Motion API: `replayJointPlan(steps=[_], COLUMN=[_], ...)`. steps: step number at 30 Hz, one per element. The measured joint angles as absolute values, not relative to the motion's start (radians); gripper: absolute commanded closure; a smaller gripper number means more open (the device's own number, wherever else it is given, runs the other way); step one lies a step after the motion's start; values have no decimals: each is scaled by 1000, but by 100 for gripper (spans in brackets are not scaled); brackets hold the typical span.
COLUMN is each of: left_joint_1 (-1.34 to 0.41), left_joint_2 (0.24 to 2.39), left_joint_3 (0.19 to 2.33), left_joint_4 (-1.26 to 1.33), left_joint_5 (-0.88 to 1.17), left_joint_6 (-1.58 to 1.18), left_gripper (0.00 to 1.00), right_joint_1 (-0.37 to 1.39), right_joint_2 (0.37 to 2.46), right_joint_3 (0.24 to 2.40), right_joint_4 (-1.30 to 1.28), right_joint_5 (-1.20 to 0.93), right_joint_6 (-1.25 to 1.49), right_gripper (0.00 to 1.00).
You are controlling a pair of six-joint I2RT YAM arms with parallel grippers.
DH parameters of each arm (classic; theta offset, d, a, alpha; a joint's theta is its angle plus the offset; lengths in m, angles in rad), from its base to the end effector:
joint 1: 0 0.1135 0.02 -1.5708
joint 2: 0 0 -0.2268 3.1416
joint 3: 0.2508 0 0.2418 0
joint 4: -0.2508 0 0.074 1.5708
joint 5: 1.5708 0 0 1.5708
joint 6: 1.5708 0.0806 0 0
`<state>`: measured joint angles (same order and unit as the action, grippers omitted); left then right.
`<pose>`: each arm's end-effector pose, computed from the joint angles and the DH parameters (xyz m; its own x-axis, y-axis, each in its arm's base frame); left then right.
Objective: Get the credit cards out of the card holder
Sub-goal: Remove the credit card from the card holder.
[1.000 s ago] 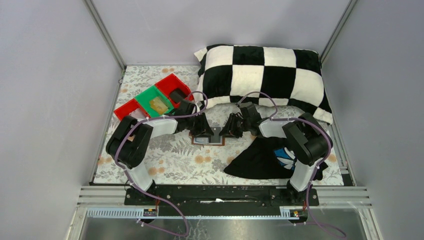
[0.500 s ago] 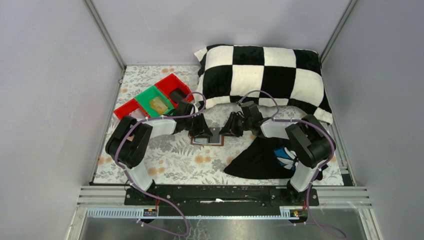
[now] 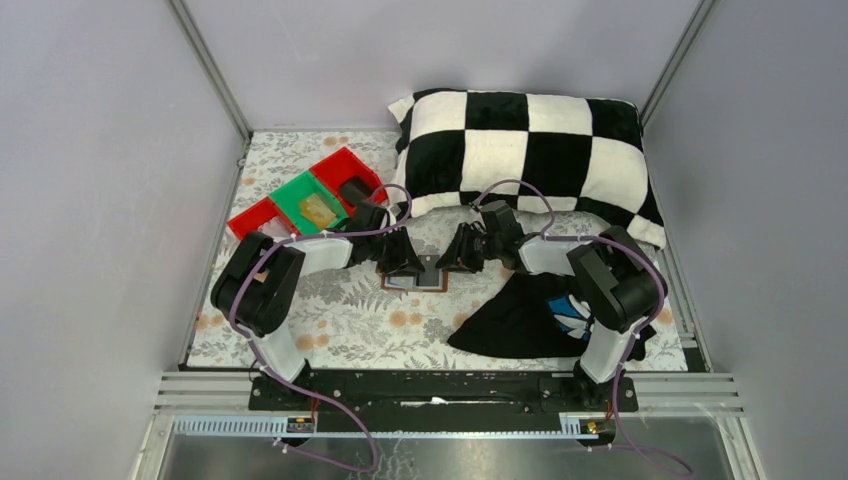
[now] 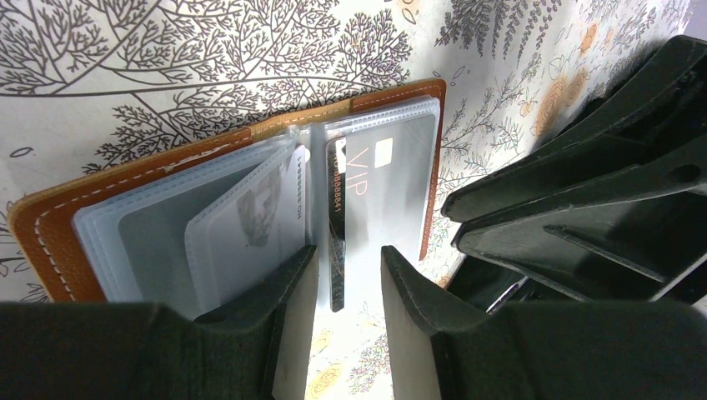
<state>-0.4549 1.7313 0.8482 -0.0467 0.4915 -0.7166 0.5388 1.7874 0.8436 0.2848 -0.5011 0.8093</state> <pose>0.2870 -0.1827 0.0782 -0.9639 -0.1732 -0.2025 0.0104 0.7350 -0.6780 0.2970 0.2227 0.0919 -0.9243 0.1870 -0.3326 -0.1550 0.6124 0.7752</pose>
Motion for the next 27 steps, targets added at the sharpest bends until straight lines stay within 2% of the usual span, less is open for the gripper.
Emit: replayJointPlan(steps=[7,27], left_joint_1=[-454,-435], left_joint_2=[1733,1743], left_joint_3=[848,827], left_joint_4=[-47,-6], left_joint_5=[492,533], left_joint_6=[-716,-730], left_gripper=[66,69], right_joint_1=[538,536], right_joint_2=[1821,1860], right_joint_3=[844,843], right_joint_4=[307,366], right_joint_5=[-525,-559], right_joint_6=[817,842], right_gripper=[68,68])
